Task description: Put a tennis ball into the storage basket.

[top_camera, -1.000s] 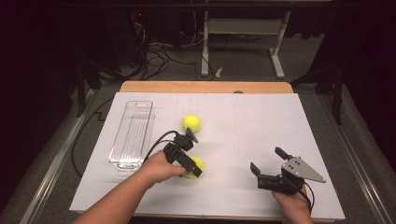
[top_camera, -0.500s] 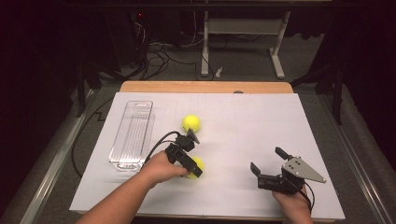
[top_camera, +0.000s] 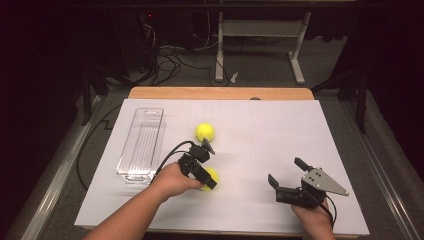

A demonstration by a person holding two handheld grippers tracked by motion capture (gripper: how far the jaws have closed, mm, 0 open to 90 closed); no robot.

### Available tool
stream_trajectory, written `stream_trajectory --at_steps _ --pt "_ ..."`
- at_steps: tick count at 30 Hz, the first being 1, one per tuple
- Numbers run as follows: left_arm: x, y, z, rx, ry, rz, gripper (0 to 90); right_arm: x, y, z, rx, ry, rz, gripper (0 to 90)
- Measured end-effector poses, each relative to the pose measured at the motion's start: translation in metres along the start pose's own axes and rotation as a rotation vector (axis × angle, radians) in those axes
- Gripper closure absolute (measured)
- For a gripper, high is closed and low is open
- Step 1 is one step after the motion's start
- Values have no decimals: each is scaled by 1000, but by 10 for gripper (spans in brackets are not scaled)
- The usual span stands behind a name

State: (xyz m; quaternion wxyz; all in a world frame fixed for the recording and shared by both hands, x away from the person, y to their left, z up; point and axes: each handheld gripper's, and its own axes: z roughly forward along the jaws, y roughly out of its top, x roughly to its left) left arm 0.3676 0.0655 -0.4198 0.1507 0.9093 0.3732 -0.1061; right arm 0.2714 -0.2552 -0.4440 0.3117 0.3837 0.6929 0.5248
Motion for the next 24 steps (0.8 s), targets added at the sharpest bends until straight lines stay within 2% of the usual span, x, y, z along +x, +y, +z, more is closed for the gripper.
stream_trajectory --at_steps 12,15,21,24 --pt "0 0 -2 15 -3 2 265 0 0 0 2 1 1 3" --pt "-1 -2 -5 11 2 2 266 0 0 0 4 1 2 3" --pt "-1 -4 -12 23 -16 -10 267 0 -1 1 6 3 2 3" --pt "-1 -6 -16 31 -9 -15 267 1 -1 1 6 3 1 3"
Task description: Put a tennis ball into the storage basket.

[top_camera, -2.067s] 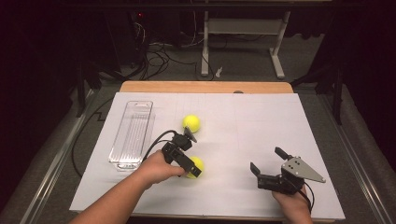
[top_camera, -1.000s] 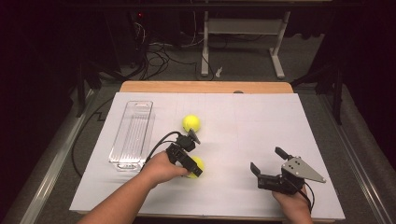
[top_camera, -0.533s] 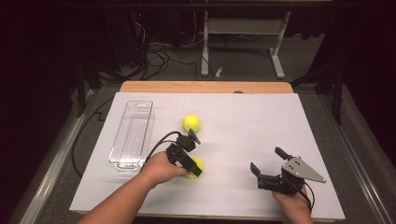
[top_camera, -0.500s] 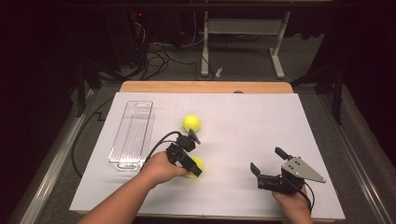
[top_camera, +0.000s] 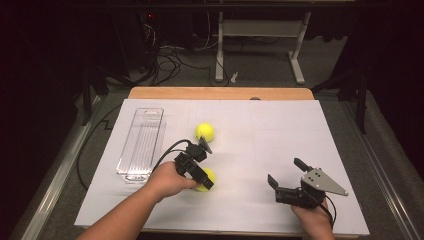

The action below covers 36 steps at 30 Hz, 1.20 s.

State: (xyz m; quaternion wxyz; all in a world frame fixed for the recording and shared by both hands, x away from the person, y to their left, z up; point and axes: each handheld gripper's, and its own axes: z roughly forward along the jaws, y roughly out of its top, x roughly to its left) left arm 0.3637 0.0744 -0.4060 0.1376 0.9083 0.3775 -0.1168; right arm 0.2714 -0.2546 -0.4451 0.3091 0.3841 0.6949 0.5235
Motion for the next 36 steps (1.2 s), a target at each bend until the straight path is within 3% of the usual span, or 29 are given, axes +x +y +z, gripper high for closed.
stream_trajectory --at_steps 11,25,36 --pt "-2 -6 -23 6 30 2 268 1 0 0 2 -1 1 3" --pt "-2 -14 -45 27 13 22 267 1 0 1 5 3 -2 3" --pt "-3 -15 -59 29 16 12 267 1 0 0 3 2 0 3"
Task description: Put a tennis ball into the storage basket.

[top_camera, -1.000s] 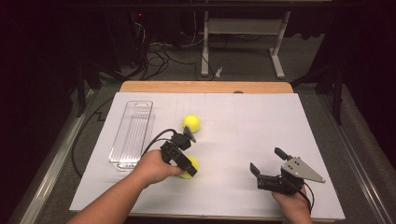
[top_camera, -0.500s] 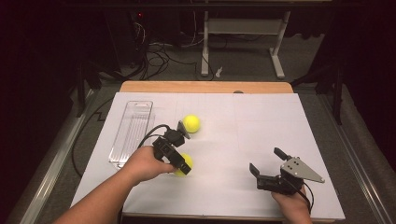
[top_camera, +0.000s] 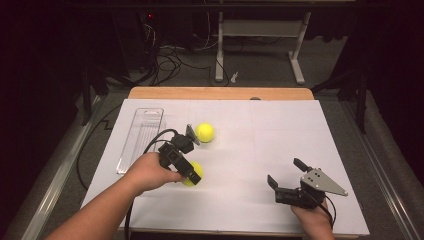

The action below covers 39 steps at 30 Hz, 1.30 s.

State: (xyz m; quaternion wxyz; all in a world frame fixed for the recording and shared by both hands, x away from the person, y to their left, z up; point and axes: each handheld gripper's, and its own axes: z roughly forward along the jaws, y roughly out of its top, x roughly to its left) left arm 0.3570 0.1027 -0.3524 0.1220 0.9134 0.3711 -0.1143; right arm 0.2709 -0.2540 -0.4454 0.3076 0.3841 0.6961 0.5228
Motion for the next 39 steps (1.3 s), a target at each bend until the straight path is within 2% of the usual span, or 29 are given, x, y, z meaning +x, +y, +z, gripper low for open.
stream_trajectory --at_steps 13,25,33,39 --pt "2 -3 -16 5 -26 3 267 0 0 0 -1 -1 -1 3" --pt "8 -8 -27 7 -26 -9 267 0 0 0 1 0 -1 3" --pt "17 -15 -38 -3 -19 -26 267 0 0 0 -2 -1 -2 3" --pt "29 -20 -42 -9 -15 -56 267 0 0 0 -1 0 -2 3"
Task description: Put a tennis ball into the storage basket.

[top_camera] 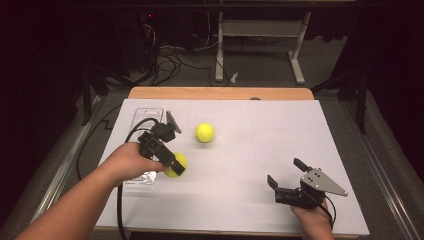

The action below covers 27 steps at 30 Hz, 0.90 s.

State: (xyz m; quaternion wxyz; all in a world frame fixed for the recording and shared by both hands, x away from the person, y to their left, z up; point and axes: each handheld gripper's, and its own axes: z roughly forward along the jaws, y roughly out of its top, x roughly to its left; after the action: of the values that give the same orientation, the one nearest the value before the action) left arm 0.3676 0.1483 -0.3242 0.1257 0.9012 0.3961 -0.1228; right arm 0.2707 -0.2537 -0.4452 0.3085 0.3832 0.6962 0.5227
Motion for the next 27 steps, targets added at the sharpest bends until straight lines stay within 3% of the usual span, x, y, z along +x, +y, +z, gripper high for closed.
stream_trajectory --at_steps 27 --pt "38 -24 -19 -12 43 -96 267 0 0 0 3 -3 -1 3"
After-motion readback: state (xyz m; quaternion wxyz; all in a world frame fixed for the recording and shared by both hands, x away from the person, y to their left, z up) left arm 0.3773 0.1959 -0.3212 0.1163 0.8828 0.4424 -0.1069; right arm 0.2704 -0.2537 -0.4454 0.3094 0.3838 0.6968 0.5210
